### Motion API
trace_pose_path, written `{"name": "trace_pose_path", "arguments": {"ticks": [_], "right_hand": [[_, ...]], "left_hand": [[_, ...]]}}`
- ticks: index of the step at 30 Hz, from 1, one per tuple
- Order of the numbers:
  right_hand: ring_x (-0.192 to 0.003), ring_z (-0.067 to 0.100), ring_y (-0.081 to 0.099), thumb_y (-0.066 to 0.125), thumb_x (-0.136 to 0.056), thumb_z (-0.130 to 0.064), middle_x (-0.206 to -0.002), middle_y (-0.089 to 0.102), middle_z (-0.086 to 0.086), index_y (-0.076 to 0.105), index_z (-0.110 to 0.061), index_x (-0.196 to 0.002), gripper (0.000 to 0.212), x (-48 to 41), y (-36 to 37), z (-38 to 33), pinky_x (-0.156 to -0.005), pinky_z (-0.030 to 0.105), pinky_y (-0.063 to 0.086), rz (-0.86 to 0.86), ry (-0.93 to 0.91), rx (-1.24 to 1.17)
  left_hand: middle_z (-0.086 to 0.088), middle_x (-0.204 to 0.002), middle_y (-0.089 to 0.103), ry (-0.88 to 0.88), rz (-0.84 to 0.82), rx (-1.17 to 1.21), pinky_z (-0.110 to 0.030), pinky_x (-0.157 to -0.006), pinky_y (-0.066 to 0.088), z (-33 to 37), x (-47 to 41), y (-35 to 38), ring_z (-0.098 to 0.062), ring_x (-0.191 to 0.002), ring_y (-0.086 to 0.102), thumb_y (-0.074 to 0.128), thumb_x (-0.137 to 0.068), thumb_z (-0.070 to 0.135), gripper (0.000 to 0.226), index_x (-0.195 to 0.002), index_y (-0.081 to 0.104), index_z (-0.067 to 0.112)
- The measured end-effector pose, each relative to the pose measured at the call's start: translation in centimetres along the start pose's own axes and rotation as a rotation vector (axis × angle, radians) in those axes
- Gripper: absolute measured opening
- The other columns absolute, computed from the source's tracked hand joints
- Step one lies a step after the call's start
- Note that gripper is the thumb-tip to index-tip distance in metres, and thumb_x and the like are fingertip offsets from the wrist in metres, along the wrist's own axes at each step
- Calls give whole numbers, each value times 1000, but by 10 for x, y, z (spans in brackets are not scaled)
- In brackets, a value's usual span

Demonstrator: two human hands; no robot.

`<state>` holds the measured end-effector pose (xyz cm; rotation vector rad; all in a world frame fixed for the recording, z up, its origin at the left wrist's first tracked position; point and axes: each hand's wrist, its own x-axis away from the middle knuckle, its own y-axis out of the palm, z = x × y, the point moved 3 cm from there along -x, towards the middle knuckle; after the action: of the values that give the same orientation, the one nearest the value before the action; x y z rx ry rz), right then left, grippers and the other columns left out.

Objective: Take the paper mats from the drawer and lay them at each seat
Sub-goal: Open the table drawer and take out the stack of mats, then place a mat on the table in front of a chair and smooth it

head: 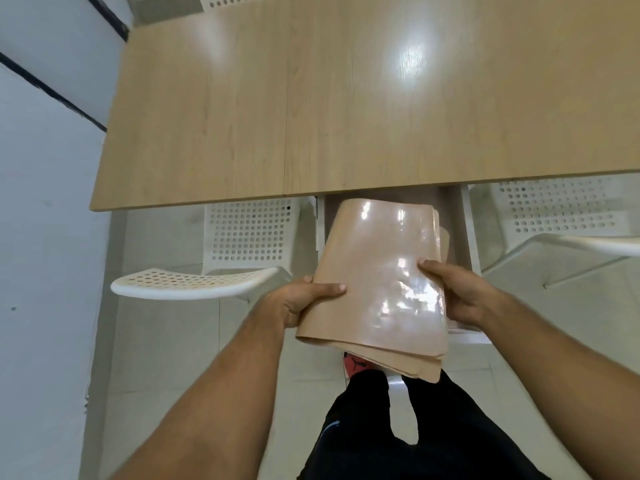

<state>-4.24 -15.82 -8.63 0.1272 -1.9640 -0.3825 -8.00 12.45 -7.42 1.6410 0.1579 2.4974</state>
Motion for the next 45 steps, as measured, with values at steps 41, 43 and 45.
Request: {"name": "trace_pose_path", "arguments": {"ticks": [41, 43, 45], "right_hand": [[-109, 33, 64, 54, -99, -18, -127, 66, 17, 55, -9, -136, 38, -43, -37, -239, -97, 56, 50, 77, -411, -258], [-101, 34, 64, 55, -99, -12, -117, 67, 20, 53, -4, -137, 38, -56, -32, -235, -94, 59, 48, 126, -387, -219], [-91, 32, 65, 56, -98, -10, -105, 68, 17, 56, -2, -131, 34, -66, -25, -231, -88, 58, 51, 180, -376, -210]], "left_hand": [[11, -87, 73, 863, 820, -421, -28, -68, 51, 341, -72, 81, -12, -82, 67, 54, -99, 35, 23, -98, 74, 24], [9, -76, 66, 815, 840, -380, -26, -58, 43, 353, -84, 70, -14, -70, 61, 55, -98, 39, 28, -87, 70, 18], [8, -74, 63, 763, 862, -346, -28, -60, 41, 362, -98, 59, -15, -67, 57, 58, -97, 39, 27, -82, 65, 16]]}}
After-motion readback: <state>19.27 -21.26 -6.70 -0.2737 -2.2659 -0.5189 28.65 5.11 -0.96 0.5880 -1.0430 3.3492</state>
